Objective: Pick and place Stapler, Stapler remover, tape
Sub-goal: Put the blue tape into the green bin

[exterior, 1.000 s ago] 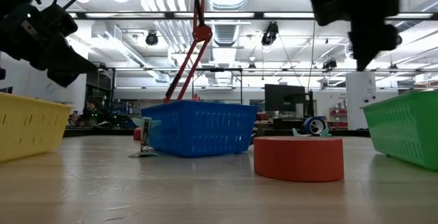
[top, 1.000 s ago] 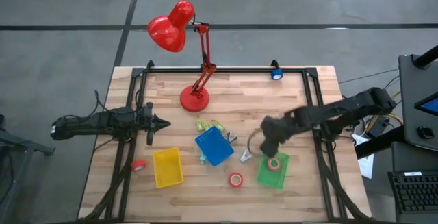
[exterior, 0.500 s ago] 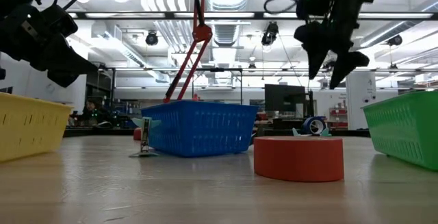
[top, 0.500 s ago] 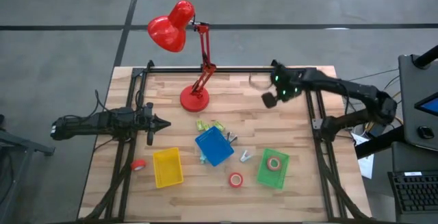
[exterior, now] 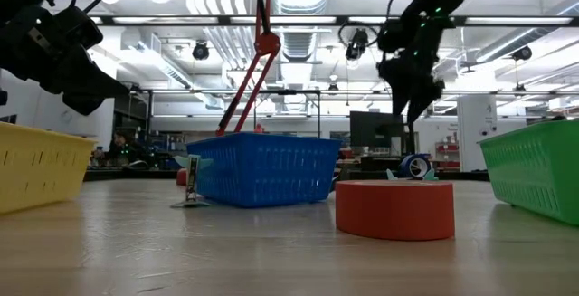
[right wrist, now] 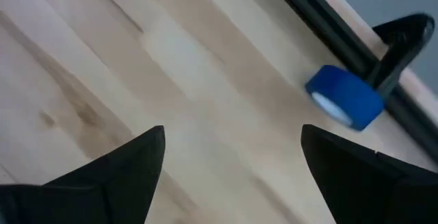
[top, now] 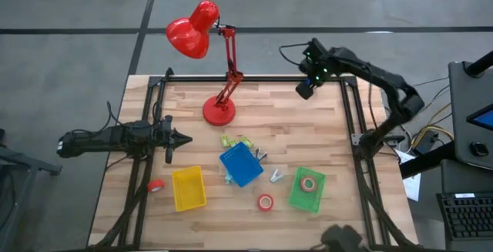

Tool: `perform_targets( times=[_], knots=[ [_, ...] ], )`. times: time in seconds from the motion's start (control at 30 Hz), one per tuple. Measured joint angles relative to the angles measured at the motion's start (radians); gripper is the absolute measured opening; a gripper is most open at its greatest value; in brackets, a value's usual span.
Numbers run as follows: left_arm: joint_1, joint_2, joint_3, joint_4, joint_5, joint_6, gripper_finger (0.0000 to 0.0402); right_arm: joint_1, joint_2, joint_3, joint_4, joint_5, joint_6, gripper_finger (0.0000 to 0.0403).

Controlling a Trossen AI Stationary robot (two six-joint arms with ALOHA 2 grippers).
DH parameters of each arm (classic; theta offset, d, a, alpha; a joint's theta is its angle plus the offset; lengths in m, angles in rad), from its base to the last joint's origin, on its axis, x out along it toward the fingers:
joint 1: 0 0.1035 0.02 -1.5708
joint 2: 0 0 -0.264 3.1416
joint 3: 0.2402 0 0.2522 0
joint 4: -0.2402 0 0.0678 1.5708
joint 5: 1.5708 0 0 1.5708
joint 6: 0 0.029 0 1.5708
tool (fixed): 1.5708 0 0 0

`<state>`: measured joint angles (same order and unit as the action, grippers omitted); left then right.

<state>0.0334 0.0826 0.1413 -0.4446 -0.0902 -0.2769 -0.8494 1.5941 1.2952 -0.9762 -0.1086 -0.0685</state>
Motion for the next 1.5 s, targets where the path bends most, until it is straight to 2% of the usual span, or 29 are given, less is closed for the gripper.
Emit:
perform_targets(
  times=[0.23, 0.33, 0.47, 0.87, 1.23, 1.5],
  knots=[
    [0.0, 0.0, 0.0, 0.0, 0.0, 0.0, 0.0007, -0.002, 0.195, 0.18, -0.167, 0.199, -0.27, 0.0334],
    [0.0, 0.0, 0.0, 0.0, 0.0, 0.0, 0.0007, -0.003, 0.253, 0.236, -0.207, 0.233, -0.34, 0.0336],
    [0.0, 0.0, 0.0, 0.0, 0.0, 0.0, 0.0007, -0.028, 0.291, 0.258, -0.196, 0.238, -0.341, 0.0331],
    [0.0, 0.0, 0.0, 0.001, 0.0, 0.0, 0.0007, -0.065, 0.364, 0.255, -0.152, 0.305, -0.476, 0.0325],
    [0.0, 0.0, 0.0, 0.001, 0.0, 0.0, 0.0007, -0.069, 0.423, 0.249, -0.102, 0.355, -0.502, 0.0322],
    [0.0, 0.0, 0.0, 0.002, 0.0, 0.0, 0.0007, -0.08, 0.423, 0.239, -0.09, 0.357, -0.497, 0.0255]
  ],
)
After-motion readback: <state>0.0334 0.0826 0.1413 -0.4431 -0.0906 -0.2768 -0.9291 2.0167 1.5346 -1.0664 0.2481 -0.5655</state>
